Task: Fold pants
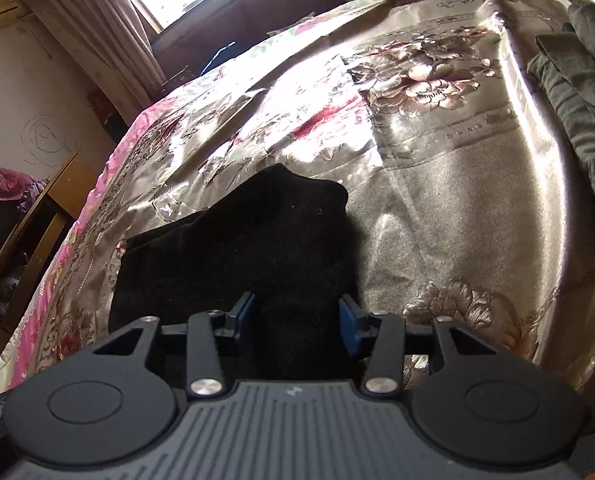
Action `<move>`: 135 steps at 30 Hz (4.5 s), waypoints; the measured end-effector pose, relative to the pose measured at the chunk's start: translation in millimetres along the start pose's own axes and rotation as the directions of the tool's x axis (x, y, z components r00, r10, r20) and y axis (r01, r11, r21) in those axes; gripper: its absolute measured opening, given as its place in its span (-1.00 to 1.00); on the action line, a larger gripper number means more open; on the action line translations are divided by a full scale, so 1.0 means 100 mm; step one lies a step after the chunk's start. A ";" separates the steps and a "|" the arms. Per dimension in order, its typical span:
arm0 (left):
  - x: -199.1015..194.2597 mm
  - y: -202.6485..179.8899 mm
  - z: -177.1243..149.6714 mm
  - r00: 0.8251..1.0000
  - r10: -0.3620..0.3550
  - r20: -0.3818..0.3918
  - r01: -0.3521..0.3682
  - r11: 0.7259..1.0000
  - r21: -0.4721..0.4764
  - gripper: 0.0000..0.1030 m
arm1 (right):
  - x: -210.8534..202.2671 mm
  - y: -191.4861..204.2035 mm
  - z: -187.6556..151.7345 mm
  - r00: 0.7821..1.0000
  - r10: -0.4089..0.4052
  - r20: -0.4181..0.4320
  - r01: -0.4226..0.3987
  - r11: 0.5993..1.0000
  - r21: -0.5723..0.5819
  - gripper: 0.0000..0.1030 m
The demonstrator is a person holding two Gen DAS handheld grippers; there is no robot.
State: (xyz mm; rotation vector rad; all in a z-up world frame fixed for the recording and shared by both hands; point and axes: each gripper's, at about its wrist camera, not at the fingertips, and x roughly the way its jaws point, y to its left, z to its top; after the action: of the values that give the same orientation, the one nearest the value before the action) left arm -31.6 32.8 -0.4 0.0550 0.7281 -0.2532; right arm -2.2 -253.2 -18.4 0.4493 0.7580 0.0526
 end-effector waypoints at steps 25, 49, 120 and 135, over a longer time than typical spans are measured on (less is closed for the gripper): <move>-0.12 0.12 -0.13 0.967 -0.252 0.042 0.255 0.953 -0.162 -0.31 | 0.56 1.31 0.14 0.964 0.045 -0.260 -0.114 0.960 -0.255 -0.69; 0.00 0.23 -0.12 0.966 -0.256 -0.029 0.245 0.947 -0.206 0.16 | 0.86 1.69 0.07 0.973 -0.133 -0.189 0.034 0.892 -0.450 -0.27; 0.05 -0.09 0.12 0.992 -0.127 0.017 0.124 0.984 0.128 0.02 | -0.10 0.31 0.17 0.991 0.126 0.039 -0.117 0.979 -0.170 -0.33; 0.09 -0.08 0.07 0.992 -0.121 -0.039 0.124 0.988 0.095 0.17 | -0.21 -0.13 -0.14 0.993 0.054 -0.105 -0.050 0.998 0.043 -0.14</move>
State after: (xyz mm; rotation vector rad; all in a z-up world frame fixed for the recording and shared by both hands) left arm -22.8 22.7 -1.3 0.1070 0.7527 -0.4063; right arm -28.9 -263.9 -18.7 0.5081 0.8533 0.1109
